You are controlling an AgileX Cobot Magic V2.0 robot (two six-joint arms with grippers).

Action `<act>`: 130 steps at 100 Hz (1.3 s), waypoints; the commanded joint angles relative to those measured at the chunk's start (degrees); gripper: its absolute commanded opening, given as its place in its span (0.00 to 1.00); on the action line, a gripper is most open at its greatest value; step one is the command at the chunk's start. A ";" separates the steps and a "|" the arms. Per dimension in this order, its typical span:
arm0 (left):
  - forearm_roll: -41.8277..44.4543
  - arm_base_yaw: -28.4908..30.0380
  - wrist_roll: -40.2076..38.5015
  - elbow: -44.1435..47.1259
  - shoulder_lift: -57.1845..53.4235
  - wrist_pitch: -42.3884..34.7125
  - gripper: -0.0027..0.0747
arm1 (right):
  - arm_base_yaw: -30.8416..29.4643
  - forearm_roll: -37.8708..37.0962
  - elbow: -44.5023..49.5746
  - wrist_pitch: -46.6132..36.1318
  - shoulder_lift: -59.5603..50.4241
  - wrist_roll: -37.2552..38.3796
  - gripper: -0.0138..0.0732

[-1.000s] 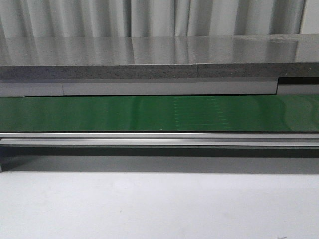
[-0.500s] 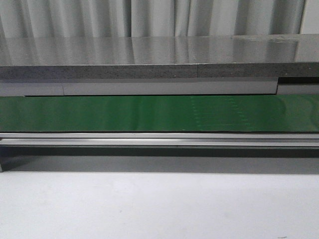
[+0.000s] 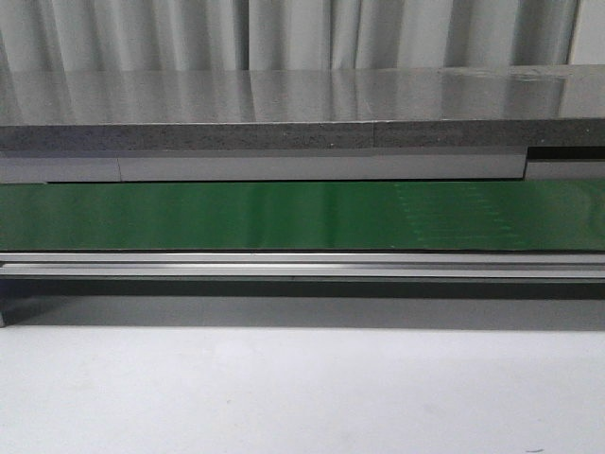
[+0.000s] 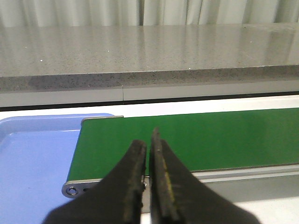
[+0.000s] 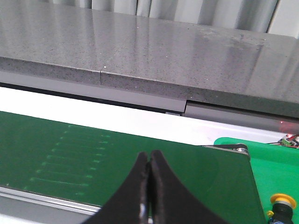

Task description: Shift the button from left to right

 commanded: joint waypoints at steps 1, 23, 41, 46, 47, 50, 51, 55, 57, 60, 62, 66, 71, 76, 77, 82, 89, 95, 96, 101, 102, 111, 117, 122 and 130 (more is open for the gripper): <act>-0.04 -0.28 -0.06 -1.57 0.49 -4.21 0.04 | -0.01 0.09 -1.45 -4.03 0.04 0.02 0.02; -0.04 -0.28 -0.06 -1.57 0.49 -4.21 0.04 | 0.10 -7.99 2.94 -4.29 -5.25 8.04 0.02; -0.04 -0.28 -0.06 -1.57 0.49 -4.21 0.04 | 0.10 -9.35 11.16 -5.95 -12.91 10.98 0.02; -0.04 -0.28 -0.06 -1.57 0.49 -4.21 0.04 | 0.10 -9.35 13.46 -6.29 -15.03 10.98 0.02; -0.04 -0.28 -0.06 -1.57 0.49 -4.21 0.04 | 0.10 -9.35 13.77 -6.28 -15.62 10.98 0.02; -0.04 -0.28 -0.06 -1.57 0.49 -4.21 0.04 | 0.10 -9.35 15.23 -6.31 -16.79 10.98 0.02; -0.04 -0.28 -0.06 -1.57 0.49 -4.21 0.04 | 0.10 -9.35 15.50 -6.31 -17.08 10.98 0.02; -0.04 -0.28 -0.06 -1.57 0.49 -4.21 0.04 | 0.10 -9.35 17.04 -6.31 -18.73 10.98 0.02; -0.04 -0.28 -0.06 -1.57 0.49 -4.21 0.04 | 0.10 -9.35 17.72 -6.31 -19.53 10.98 0.02; -0.04 -0.28 -0.06 -1.57 0.49 -4.21 0.04 | 0.10 -9.35 18.55 -6.31 -20.56 10.98 0.02; -0.04 -0.28 -0.06 -1.57 0.49 -4.21 0.04 | 0.10 -9.35 19.09 -6.31 -21.27 10.98 0.02; -0.04 -0.28 -0.06 -1.57 0.49 -4.21 0.04 | 0.10 -9.35 19.85 -6.31 -22.65 10.98 0.02; -0.04 -0.28 -0.06 -1.57 0.49 -4.21 0.04 | 0.10 -9.35 20.77 -6.35 -24.21 10.98 0.02; -0.04 -0.28 -0.06 -1.57 0.49 -4.21 0.04 | 0.10 -9.35 21.35 -6.35 -25.68 10.98 0.02; -0.04 -0.28 -0.06 -1.57 0.49 -4.21 0.04 | 0.10 -9.35 21.42 -6.35 -26.10 10.98 0.02; -0.04 -0.28 -0.06 -1.57 0.49 -4.21 0.04 | 0.10 -9.35 21.89 -6.86 -26.48 10.98 0.02; -0.04 -0.28 -0.06 -1.57 0.49 -4.21 0.04 | 0.10 -9.35 22.43 -7.41 -26.39 10.98 0.02; -0.04 -0.28 -0.06 -1.57 0.49 -4.21 0.04 | 0.10 -9.35 23.09 -8.01 -26.39 10.98 0.02; -0.04 -0.28 -0.06 -1.57 0.49 -4.21 0.04 | 0.10 -9.35 23.17 -8.09 -26.39 10.98 0.02; -0.04 -0.28 -0.06 -1.57 0.49 -4.21 0.04 | 0.10 -9.35 23.48 -8.23 -26.39 10.98 0.02; -0.04 -0.28 -0.06 -1.57 0.49 -4.21 0.04 | 0.10 -9.35 23.48 -8.13 -26.39 10.98 0.02; -0.04 -0.28 -0.06 -1.57 0.49 -4.21 0.04 | 0.10 -9.35 23.48 -8.32 -26.39 10.98 0.02; -0.04 -0.28 -0.06 -1.57 0.49 -4.21 0.04 | 0.10 -9.35 23.48 -8.51 -26.39 10.98 0.02; -0.04 -0.28 -0.06 -1.57 0.49 -4.21 0.04 | 0.10 -9.35 23.48 -8.51 -26.39 10.98 0.02; -0.04 -0.28 -0.06 -1.57 0.49 -4.21 0.04 | 0.10 -9.35 23.48 -8.51 -26.39 10.98 0.02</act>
